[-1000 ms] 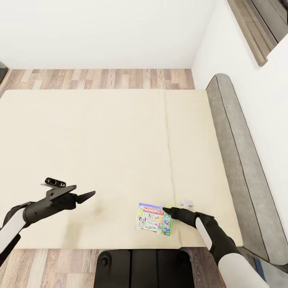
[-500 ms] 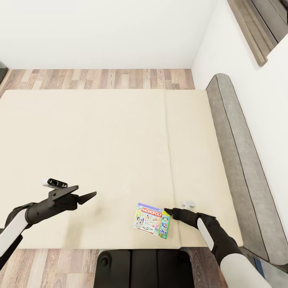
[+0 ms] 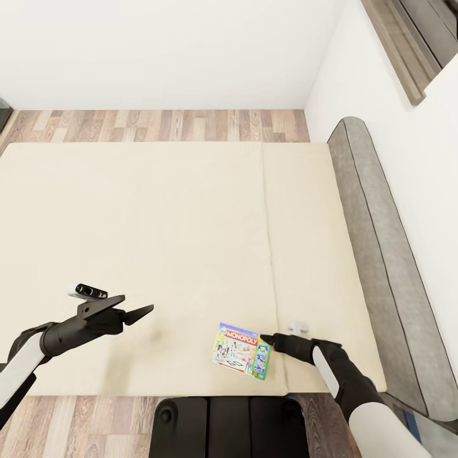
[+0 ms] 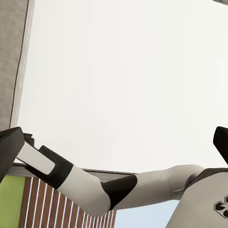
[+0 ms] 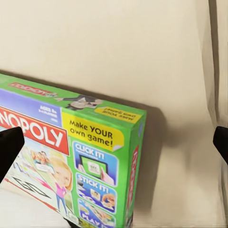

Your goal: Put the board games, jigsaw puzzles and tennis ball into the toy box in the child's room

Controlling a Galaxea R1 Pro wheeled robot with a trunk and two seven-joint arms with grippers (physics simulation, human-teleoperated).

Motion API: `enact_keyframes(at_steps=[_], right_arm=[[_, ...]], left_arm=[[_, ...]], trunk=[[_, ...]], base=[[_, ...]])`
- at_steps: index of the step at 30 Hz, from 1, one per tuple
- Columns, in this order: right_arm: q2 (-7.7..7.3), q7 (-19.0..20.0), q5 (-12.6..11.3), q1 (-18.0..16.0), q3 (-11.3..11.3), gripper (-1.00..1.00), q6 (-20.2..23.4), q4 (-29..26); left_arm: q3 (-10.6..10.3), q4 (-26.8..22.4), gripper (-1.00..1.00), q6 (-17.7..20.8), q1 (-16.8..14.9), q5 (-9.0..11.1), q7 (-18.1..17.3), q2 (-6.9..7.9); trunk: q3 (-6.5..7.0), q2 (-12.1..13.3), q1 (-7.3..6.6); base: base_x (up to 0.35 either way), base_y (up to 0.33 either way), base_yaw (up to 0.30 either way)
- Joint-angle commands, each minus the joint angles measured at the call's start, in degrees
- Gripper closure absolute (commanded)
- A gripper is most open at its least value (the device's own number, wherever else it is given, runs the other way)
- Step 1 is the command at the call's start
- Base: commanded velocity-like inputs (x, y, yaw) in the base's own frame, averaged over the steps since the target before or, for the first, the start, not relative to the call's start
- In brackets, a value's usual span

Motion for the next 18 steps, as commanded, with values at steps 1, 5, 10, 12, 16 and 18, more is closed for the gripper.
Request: enact_keyframes(at_steps=[1,5,10,12,16,18], right_arm=[[0.12,0.03,-0.29,-0.06,-0.17,-1.0,0.76,0.03],[0.46,-0.11,-0.31,-0.23,-0.27,-1.0,2.04,0.12],[0.75,-0.17,-0.44,-0.49,-0.31,-1.0,6.87,0.17],[1.08,-0.22,-0.49,-0.57,-0.32,-1.0,7.3,0.21],[2.2,-0.26,-0.38,-0.64,-0.26,-1.0,7.54,0.22],[2.44,-0.23,-0.34,-0.61,-0.25,-1.0,7.49,0.24]], left_arm=[[-0.12,0.02,-1.0,0.26,-0.04,0.2,-0.12,0.06],[-0.12,0.02,-1.0,0.26,-0.04,0.2,-0.14,0.06],[-0.12,0.02,-1.0,0.26,-0.04,0.2,-0.15,0.06],[-0.15,0.02,-1.0,0.26,-0.04,0.24,-0.15,0.06],[-0.14,0.02,-1.0,0.26,-0.04,0.21,-0.15,0.04],[-0.13,0.02,-1.0,0.26,-0.04,0.21,-0.15,0.05]], trunk=[[-0.06,-0.09,0.03],[-0.06,-0.09,0.03],[-0.06,-0.09,0.03],[-0.06,-0.09,0.03],[-0.06,-0.09,0.03],[-0.06,-0.09,0.03]], base=[[0.0,0.0,0.0],[0.0,0.0,0.0],[0.0,0.0,0.0],[0.0,0.0,0.0],[0.0,0.0,0.0],[0.0,0.0,0.0]])
